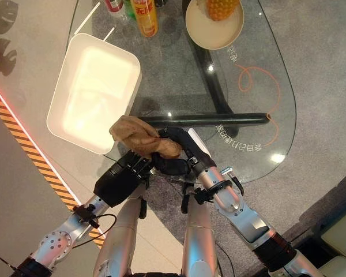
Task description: Wipe the table with a cloth and put it in the basket.
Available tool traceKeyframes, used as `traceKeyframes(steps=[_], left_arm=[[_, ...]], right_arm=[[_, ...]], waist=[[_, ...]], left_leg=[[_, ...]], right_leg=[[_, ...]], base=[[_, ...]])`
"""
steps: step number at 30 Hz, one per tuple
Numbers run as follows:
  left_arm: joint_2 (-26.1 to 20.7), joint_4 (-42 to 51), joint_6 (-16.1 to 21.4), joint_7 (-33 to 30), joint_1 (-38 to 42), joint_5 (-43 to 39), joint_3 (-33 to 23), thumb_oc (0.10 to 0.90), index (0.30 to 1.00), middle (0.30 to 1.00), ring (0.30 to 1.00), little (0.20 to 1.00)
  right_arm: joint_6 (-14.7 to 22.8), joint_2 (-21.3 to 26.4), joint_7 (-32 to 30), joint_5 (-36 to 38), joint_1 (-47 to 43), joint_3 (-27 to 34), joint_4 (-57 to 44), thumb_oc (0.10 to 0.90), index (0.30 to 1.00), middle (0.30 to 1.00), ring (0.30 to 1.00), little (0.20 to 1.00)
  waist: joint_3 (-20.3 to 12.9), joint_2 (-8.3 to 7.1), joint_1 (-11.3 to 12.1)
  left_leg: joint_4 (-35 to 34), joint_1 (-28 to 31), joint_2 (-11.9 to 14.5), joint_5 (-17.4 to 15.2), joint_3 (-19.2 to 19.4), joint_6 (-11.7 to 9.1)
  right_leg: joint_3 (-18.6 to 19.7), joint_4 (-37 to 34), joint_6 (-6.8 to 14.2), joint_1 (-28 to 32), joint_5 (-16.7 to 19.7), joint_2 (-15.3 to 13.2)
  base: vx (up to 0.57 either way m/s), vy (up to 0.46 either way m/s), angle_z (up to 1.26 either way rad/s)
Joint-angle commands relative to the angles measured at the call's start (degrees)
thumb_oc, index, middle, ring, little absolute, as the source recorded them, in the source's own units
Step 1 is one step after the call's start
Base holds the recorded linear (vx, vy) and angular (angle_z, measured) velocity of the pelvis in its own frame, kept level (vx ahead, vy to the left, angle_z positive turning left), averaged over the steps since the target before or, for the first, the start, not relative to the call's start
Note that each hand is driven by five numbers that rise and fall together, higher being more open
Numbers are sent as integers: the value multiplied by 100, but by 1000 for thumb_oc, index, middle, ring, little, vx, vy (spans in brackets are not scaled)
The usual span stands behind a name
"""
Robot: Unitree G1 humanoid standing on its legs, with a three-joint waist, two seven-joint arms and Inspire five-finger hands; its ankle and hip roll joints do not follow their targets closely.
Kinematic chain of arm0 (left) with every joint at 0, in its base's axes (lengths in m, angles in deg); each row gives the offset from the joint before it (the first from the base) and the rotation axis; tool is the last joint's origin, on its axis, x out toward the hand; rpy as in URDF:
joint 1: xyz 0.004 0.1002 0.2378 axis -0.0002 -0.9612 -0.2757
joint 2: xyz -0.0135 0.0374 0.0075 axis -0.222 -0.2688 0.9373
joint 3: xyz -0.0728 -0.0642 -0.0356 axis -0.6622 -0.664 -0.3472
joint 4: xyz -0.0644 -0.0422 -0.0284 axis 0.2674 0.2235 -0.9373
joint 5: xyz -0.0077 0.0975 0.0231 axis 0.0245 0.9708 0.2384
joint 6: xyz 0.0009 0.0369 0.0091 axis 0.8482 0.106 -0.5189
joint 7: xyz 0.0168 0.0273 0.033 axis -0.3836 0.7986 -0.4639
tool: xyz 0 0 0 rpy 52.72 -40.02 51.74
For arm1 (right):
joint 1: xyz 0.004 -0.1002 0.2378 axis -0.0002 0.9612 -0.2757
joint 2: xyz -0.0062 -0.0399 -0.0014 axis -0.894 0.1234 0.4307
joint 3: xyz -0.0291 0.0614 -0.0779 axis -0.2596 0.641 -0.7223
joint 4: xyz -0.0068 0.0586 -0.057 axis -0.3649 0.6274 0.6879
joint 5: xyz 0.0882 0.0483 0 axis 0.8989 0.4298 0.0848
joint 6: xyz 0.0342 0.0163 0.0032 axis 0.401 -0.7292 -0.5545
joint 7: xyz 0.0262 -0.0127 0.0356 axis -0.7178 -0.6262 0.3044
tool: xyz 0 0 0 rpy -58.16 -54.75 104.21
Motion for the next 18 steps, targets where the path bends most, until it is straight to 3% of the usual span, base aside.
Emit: traceKeyframes(steps=[1, 7, 18], left_arm=[[264, 1090, 207, 1110, 26, -280, -239, 800, 900, 900, 900, 900], [267, 1209, 513, 1107, 119, -78, -302, 800, 900, 900, 900, 900], [383, 1232, 1005, 251, 353, 374, -501, 800, 900, 900, 900, 900]], right_arm=[[-89, 158, 11, -311, -72, -202, -641, 100, 300, 300, 300, 200], [-241, 212, 277, -520, -158, -256, -633, 100, 300, 300, 300, 200], [-330, 366, 1130, -830, -501, -399, -824, 100, 300, 300, 300, 200]], waist=[[-154, -135, 7], [-154, -109, 17], [-154, -167, 56]], left_leg=[[750, -57, -239, -748, 647, 188], [756, -74, -259, -744, 619, 195], [770, -128, -294, -725, 556, 211]], right_leg=[[-201, -1002, 73, 310, 668, 364], [-202, -982, 66, 284, 660, 355], [-207, -922, 70, 215, 648, 378]], base=[[0, 0, 0], [0, 0, 0], [0, 0, 0]])
